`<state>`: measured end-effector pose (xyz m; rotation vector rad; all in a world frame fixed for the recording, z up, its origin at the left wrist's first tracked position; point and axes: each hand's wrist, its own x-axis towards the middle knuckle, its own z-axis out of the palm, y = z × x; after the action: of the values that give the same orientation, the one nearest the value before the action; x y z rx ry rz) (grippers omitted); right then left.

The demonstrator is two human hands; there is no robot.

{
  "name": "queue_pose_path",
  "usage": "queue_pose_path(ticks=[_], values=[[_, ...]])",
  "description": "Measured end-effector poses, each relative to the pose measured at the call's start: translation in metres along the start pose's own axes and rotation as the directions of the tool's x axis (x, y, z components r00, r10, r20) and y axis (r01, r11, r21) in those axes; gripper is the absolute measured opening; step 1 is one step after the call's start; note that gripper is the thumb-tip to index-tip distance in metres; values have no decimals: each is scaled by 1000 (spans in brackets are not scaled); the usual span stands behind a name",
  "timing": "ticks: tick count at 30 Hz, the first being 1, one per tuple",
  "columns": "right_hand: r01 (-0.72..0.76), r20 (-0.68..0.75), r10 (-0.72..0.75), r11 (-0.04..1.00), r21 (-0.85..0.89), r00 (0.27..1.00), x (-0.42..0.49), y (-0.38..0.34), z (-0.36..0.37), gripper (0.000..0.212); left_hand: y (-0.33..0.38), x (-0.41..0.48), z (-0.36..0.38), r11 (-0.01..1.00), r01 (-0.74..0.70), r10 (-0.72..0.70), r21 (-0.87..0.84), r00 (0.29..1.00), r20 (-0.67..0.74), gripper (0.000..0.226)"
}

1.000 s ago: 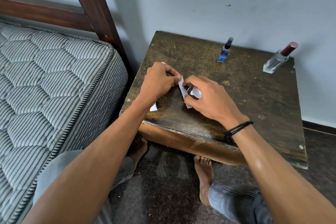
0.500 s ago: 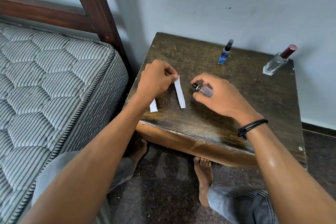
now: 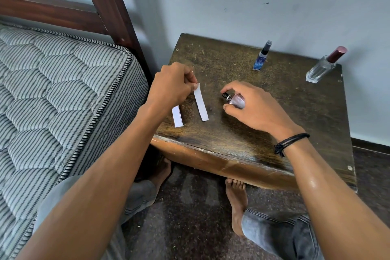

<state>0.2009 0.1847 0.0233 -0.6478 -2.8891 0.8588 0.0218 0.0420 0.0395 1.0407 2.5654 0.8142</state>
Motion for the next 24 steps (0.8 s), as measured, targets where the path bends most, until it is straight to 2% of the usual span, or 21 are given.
queue_pose_path(ticks=[4,11,24], values=[[3,0,-3,1000,-11,1000,0,1,1,32,-2,-1,1,999,7,-6,33,1000,-21,3],[-9,6,9,1000,-6,1000,2,2,1,32,2,-2,8,993,85,-88,-82,996,-28,4],[-14,20,14,1000,-17,1000,1,1,0,33,8,-8,12,999,25,-23,22,998,-61,3]])
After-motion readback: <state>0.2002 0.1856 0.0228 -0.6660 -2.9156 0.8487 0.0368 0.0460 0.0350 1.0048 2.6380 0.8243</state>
